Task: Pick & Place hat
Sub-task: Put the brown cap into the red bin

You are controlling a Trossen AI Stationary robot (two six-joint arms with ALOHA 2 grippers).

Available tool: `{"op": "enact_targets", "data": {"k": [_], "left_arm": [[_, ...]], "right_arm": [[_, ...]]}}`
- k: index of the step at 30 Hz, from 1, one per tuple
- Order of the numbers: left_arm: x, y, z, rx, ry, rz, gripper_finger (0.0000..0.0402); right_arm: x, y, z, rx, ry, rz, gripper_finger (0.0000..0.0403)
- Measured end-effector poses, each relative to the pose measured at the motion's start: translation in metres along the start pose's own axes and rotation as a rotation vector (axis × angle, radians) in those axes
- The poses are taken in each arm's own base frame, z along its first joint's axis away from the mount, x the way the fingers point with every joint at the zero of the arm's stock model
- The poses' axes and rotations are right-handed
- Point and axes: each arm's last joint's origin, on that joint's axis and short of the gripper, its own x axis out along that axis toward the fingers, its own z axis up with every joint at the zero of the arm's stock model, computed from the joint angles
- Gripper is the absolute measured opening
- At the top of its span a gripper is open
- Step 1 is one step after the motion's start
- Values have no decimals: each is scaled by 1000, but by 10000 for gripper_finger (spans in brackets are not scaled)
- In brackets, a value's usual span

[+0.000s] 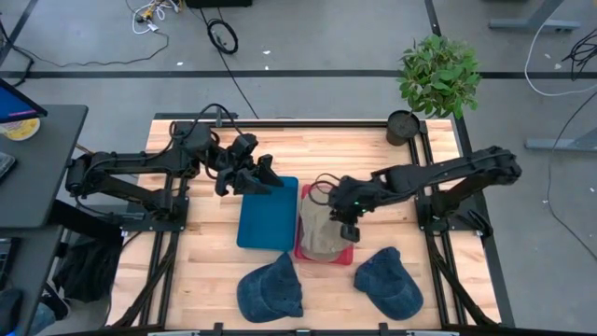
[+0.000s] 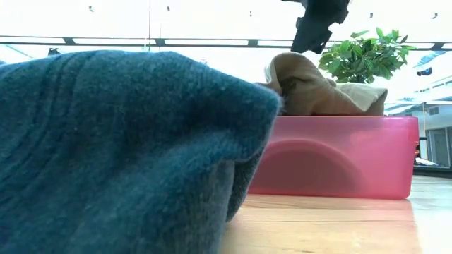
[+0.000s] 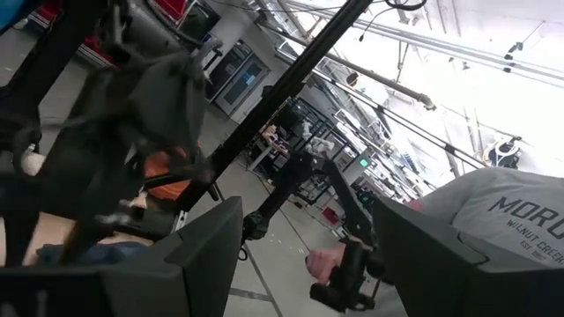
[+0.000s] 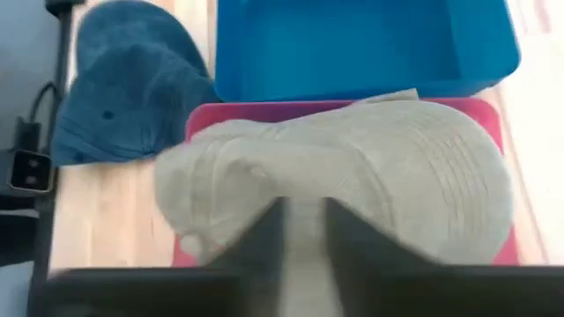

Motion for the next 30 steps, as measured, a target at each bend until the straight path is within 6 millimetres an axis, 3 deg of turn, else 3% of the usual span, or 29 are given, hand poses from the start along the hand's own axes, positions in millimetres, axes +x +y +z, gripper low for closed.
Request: {"op": "enact_targets", "data": {"k": [1,3,7,11,15,20,30], "left_arm": [[0,0,0,-1,1,1,259],[0,1,0,-4,3,4,259],[0,1,-1,-6,5,6,259],[0,1,-1,-7,6,7,259],[0,1,-1,-8,6,7,259],[0,1,-1,-21,7,8,259],[-4,5,4,-12,-12,30,259]], "right_arm": [[6,-3,1,4,12,-2,45],[21,-9,2,5,49,-34,19],[65,-20,-7,23,166,-81,4],[121,-31,-32,58,322,-15,2],[147,-34,-48,137,374,46,2],[136,-30,-43,155,320,56,1],[48,-19,-21,118,33,-8,0]]}}
